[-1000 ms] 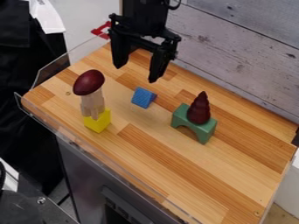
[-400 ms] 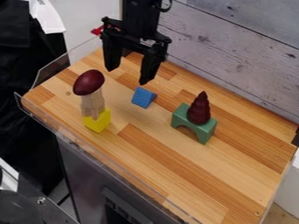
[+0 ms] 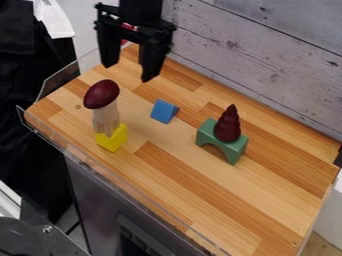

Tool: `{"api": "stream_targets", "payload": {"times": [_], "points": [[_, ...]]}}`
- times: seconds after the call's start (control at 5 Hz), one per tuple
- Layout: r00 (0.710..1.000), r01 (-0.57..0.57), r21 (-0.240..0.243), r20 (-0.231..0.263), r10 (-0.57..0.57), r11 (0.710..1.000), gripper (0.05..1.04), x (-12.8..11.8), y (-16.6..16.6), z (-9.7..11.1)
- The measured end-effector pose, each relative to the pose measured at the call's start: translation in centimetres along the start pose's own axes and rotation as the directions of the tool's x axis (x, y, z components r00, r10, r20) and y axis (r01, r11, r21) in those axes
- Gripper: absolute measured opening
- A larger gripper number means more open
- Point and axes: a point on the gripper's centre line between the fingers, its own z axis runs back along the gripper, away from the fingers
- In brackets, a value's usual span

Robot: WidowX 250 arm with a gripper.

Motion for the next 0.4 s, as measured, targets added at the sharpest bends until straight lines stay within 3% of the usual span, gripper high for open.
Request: {"api": "stream_targets", "payload": {"times": [0.4], "points": [[1.0, -0.016, -0.037, -0.019, 0.015, 0.999, 1.0, -2.19, 0.78, -0.33]]}}
